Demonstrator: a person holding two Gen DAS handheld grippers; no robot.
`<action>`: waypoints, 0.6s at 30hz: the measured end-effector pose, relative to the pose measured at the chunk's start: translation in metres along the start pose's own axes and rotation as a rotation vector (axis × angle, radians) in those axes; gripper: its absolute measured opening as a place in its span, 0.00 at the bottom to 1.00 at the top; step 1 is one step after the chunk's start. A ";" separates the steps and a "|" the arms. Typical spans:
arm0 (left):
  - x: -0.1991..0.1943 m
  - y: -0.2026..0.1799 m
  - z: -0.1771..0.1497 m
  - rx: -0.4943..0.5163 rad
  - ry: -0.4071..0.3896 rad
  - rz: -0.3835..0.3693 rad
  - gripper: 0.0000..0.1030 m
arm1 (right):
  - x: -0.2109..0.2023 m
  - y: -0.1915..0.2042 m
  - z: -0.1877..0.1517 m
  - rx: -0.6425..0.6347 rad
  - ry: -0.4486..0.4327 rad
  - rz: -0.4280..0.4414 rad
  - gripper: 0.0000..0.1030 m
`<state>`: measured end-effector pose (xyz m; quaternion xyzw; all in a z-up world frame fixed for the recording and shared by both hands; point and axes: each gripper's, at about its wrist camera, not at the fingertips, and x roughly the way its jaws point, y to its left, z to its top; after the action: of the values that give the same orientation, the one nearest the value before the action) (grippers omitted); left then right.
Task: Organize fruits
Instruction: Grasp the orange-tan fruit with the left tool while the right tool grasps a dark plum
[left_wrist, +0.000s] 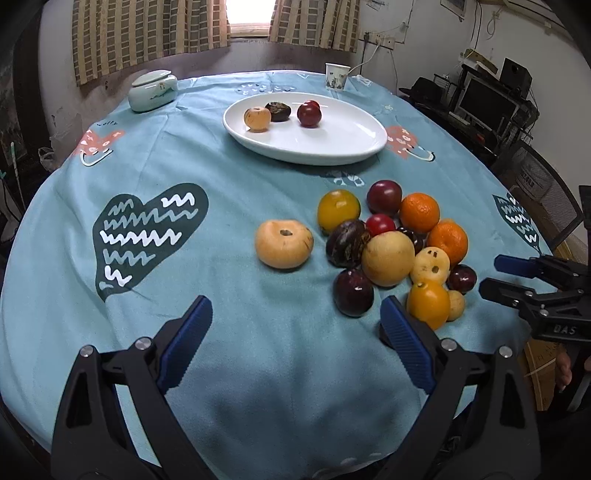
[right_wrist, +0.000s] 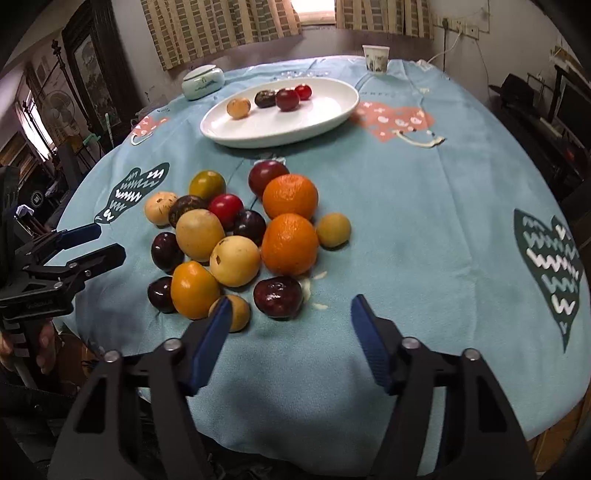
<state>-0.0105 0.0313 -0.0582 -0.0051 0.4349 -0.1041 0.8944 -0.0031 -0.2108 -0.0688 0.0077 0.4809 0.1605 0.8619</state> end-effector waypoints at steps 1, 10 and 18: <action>0.000 0.001 0.000 -0.004 0.000 0.005 0.91 | 0.004 -0.001 0.000 0.004 0.008 0.003 0.55; 0.021 0.021 0.006 -0.036 0.030 0.069 0.91 | 0.026 0.005 0.005 0.002 0.025 0.067 0.31; 0.048 0.025 0.018 -0.011 0.043 0.115 0.91 | 0.003 -0.007 -0.001 0.040 -0.004 -0.005 0.31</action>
<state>0.0372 0.0454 -0.0867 0.0170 0.4541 -0.0503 0.8893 -0.0008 -0.2170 -0.0727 0.0242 0.4824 0.1485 0.8630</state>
